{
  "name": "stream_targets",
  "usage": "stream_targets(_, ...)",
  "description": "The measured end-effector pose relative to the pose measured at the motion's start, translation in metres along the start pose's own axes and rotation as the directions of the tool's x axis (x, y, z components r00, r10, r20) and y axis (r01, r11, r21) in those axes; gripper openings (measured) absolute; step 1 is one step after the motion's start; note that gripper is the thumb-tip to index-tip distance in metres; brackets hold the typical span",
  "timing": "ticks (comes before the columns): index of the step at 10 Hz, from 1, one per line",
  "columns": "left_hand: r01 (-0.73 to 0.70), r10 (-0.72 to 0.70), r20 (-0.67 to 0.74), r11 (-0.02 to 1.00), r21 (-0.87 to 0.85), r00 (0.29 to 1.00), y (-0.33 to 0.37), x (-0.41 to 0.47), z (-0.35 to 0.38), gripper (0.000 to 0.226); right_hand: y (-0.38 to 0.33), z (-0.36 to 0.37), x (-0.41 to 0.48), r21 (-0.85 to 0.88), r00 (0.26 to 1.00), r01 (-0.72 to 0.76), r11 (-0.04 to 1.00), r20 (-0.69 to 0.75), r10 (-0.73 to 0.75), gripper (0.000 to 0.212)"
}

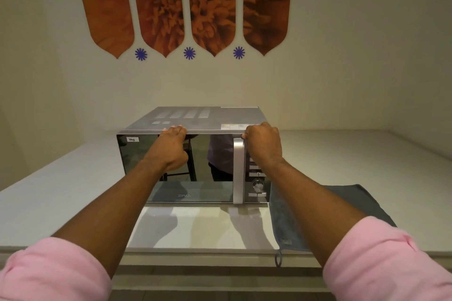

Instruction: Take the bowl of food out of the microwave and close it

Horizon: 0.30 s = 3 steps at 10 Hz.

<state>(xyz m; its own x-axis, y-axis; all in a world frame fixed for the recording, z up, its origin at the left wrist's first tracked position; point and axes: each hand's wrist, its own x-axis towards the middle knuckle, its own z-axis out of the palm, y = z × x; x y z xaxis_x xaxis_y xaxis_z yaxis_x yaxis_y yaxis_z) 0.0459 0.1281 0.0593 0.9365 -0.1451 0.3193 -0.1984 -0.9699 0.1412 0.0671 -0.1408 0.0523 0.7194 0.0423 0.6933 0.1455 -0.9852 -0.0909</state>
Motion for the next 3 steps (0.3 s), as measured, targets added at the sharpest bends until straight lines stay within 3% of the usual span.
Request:
stream_targets(2,-0.022,0.020,0.033,0.998,0.064,0.999,-0.002,0.001,-0.006,0.080,0.002,-0.014,-0.001,0.022,0.993,0.014,1.000,0.120,-0.017,0.017)
stream_targets(3,-0.011,0.007,0.038,0.994,0.108,0.999,0.003,0.003,-0.012,0.073,0.000,-0.033,-0.005,0.160,0.995,-0.018,0.987,0.099,0.002,0.025)
